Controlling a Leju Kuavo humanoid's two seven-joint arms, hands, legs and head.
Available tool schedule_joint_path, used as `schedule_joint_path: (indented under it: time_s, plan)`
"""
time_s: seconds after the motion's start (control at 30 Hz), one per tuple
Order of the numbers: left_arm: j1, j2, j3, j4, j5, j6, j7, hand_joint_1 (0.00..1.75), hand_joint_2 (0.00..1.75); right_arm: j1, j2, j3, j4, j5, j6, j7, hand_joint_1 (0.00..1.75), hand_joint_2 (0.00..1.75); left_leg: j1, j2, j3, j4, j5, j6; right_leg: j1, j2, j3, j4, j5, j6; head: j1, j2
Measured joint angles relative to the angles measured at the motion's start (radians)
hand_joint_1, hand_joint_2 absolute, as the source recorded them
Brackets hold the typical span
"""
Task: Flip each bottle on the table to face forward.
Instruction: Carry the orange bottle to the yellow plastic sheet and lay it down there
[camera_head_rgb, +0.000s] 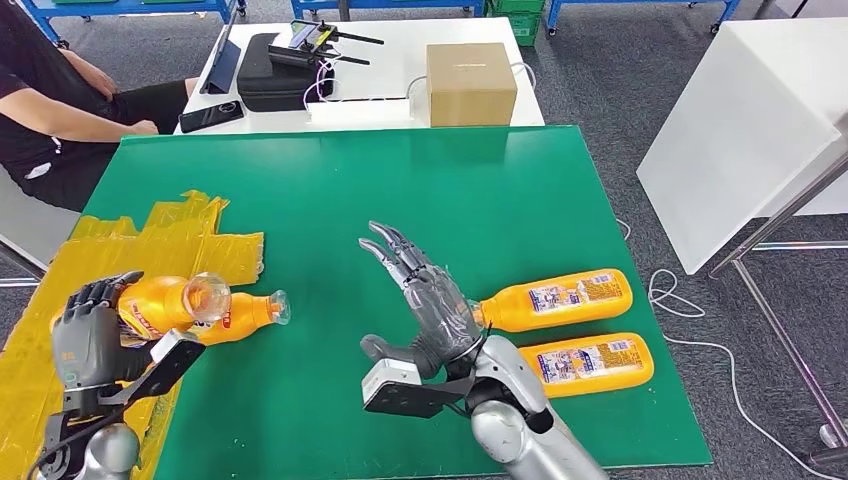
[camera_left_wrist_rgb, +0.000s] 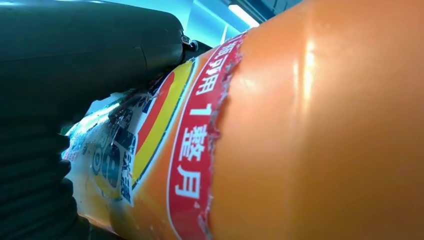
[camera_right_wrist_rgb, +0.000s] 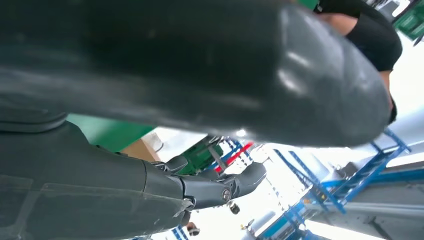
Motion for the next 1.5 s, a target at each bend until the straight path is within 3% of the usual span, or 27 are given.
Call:
schedule_joint_path:
  time_s: [0.27,0.47,0.67,0.8,0.93,1.0,1.13,1.5]
  plan:
    - [-0.075,0.066,0.003,0.169,-0.054,0.029,0.031,1.75,1.75,-0.014,-0.037,-0.019,0.0,-0.026,0.023,-0.011,0.0,0.0,0.0,0.0,0.0,0.0,0.0,0.0,0.0,0.0,0.0,0.001,0.0,0.0,0.0,0.0]
    - [-0.137,0.105,-0.009,0.265,-0.229,0.039,0.144,1.75,1.75,-0.025,-0.055,-0.019,0.007,-0.06,0.052,-0.01,0.0,0.0,0.0,0.0,0.0,0.0,0.0,0.0,0.0,0.0,0.0,0.0,0.0,0.0,0.0,0.0]
    - [-0.203,0.14,-0.041,0.354,-0.273,0.044,0.173,1.74,1.75,-0.028,-0.068,-0.018,0.023,-0.075,0.059,-0.009,0.0,0.0,0.0,0.0,0.001,0.0,0.0,0.0,-0.001,0.0,0.001,0.0,0.0,0.0,0.0,0.0]
    - [-0.251,0.144,-0.078,0.402,-0.326,0.052,0.209,1.12,1.75,-0.035,-0.068,-0.016,0.035,-0.081,0.066,-0.01,0.0,0.0,0.0,-0.001,0.001,0.0,0.001,0.0,-0.001,0.0,0.001,0.001,0.0,0.0,0.0,0.0]
    - [-0.291,0.144,-0.122,0.444,-0.365,0.065,0.243,0.0,1.75,-0.045,-0.067,-0.011,0.046,-0.085,0.07,-0.01,0.0,0.0,0.0,0.0,0.001,0.0,0.001,0.0,-0.001,0.0,0.001,0.001,0.0,0.0,0.0,0.0]
    - [-0.301,0.143,-0.137,0.455,-0.368,0.067,0.248,0.0,1.75,-0.047,-0.067,-0.007,0.049,-0.085,0.07,-0.009,0.0,0.0,0.0,0.0,0.001,0.0,0.001,0.0,-0.001,0.0,0.001,0.001,0.0,0.0,0.0,0.0]
    - [-0.312,0.138,-0.161,0.467,-0.366,0.07,0.246,0.0,0.0,-0.047,-0.068,-0.005,0.053,-0.085,0.07,-0.004,0.0,0.0,0.0,0.0,0.001,0.0,0.001,0.0,-0.001,0.0,0.001,0.001,0.0,0.0,0.0,0.0]
    - [-0.316,0.128,-0.207,0.468,-0.317,0.061,0.222,0.0,0.0,-0.046,-0.072,-0.003,0.055,-0.085,0.07,0.001,0.0,0.0,0.0,0.0,0.001,0.0,0.0,0.0,-0.001,0.0,0.001,0.0,0.0,0.0,0.0,0.0]
